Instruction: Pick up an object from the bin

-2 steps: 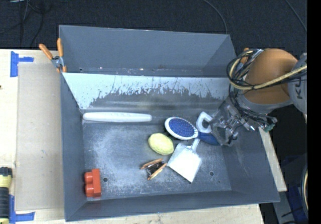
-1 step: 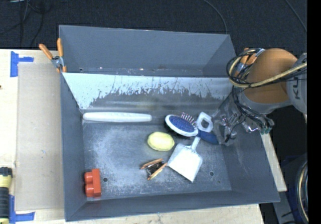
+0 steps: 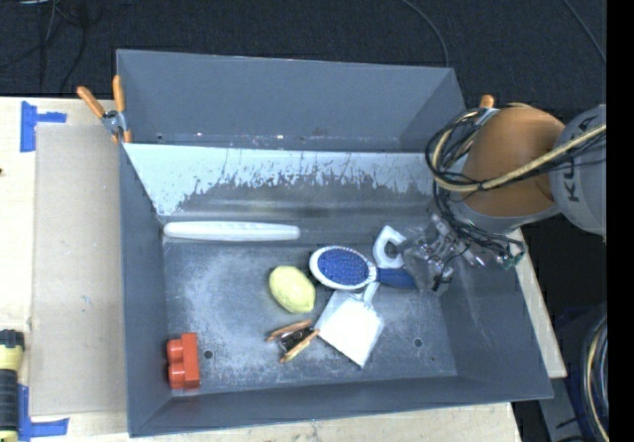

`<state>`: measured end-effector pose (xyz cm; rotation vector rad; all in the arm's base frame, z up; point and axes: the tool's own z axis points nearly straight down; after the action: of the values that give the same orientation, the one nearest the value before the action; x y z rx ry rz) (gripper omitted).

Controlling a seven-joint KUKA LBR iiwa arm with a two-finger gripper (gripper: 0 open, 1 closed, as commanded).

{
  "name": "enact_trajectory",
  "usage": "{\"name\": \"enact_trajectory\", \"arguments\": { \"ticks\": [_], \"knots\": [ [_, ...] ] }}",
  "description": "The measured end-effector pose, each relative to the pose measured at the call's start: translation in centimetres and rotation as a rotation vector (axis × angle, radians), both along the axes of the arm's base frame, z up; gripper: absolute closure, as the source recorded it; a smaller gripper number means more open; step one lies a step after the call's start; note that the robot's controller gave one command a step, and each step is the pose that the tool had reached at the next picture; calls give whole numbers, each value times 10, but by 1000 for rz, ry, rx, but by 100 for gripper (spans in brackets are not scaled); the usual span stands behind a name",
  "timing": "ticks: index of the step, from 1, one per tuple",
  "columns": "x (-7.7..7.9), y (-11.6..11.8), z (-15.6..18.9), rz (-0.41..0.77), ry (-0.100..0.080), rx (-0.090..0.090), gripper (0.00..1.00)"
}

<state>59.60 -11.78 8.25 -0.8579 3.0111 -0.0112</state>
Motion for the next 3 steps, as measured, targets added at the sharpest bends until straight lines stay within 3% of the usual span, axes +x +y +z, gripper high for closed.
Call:
{"name": "enact_trajectory", "arguments": {
  "ticks": [1, 2, 3],
  "knots": [
    [5, 6, -4, 117, 3, 10, 100],
    [-20, -7, -5, -182, -13, 12, 100],
    [1, 2, -6, 43, -6, 3, 100]
  ]
}}
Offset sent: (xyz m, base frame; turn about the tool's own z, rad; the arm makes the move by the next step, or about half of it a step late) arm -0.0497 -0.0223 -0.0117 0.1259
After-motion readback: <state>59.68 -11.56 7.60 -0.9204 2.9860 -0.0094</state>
